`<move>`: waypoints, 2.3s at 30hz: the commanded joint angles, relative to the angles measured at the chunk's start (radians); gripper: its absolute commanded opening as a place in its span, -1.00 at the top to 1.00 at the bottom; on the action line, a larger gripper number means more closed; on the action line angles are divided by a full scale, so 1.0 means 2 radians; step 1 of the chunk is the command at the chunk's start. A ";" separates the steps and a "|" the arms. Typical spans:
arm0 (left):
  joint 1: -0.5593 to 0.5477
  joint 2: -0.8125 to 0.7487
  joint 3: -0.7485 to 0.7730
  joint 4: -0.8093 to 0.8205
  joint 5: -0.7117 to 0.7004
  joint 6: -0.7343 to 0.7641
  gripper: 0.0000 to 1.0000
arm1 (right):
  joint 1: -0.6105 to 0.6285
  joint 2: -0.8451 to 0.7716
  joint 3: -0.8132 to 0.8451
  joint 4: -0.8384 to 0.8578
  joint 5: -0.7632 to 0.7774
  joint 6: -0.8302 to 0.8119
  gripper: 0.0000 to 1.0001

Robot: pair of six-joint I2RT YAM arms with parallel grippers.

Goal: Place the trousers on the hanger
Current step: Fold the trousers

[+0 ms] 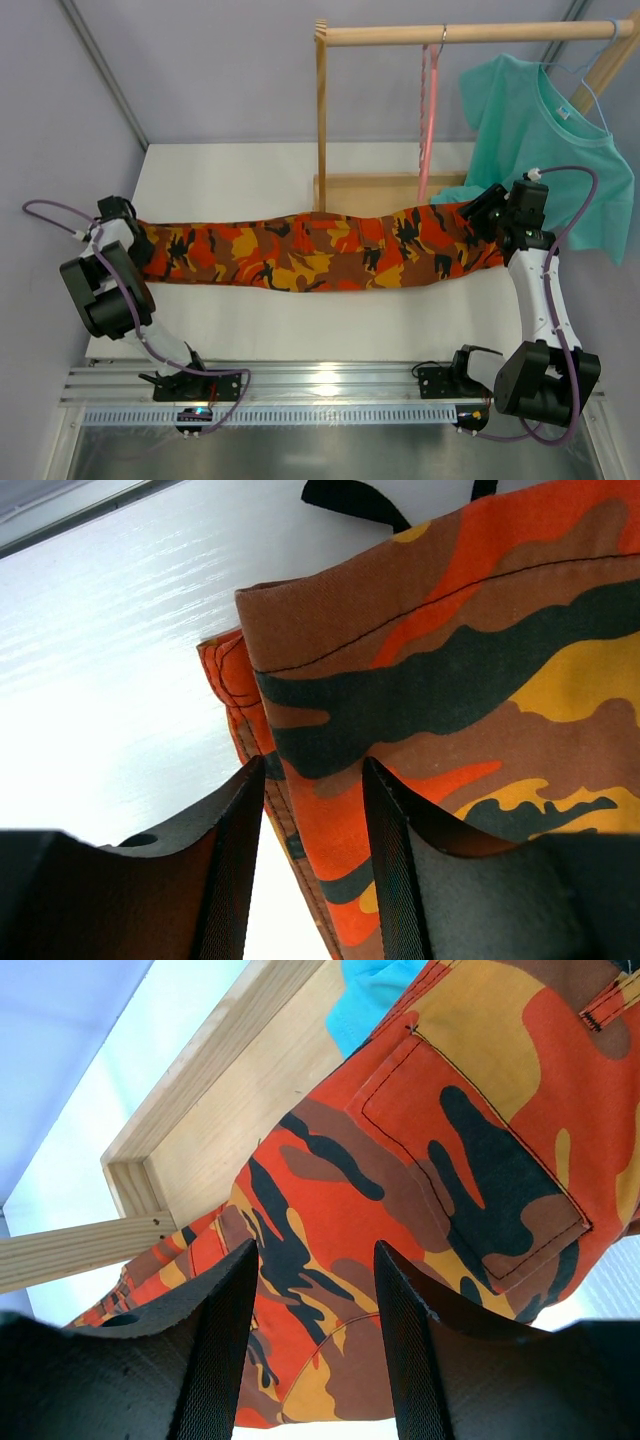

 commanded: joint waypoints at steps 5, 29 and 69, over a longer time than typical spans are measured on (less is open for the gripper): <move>0.001 -0.006 -0.002 0.022 -0.023 -0.006 0.26 | 0.003 0.002 0.013 0.022 -0.008 0.009 -0.07; -0.006 -0.074 -0.034 0.009 -0.057 0.022 0.35 | 0.003 0.014 -0.002 0.043 -0.039 0.013 -0.06; -0.061 -0.010 0.054 -0.056 -0.136 0.078 0.99 | 0.003 0.037 -0.010 0.055 -0.042 -0.002 -0.06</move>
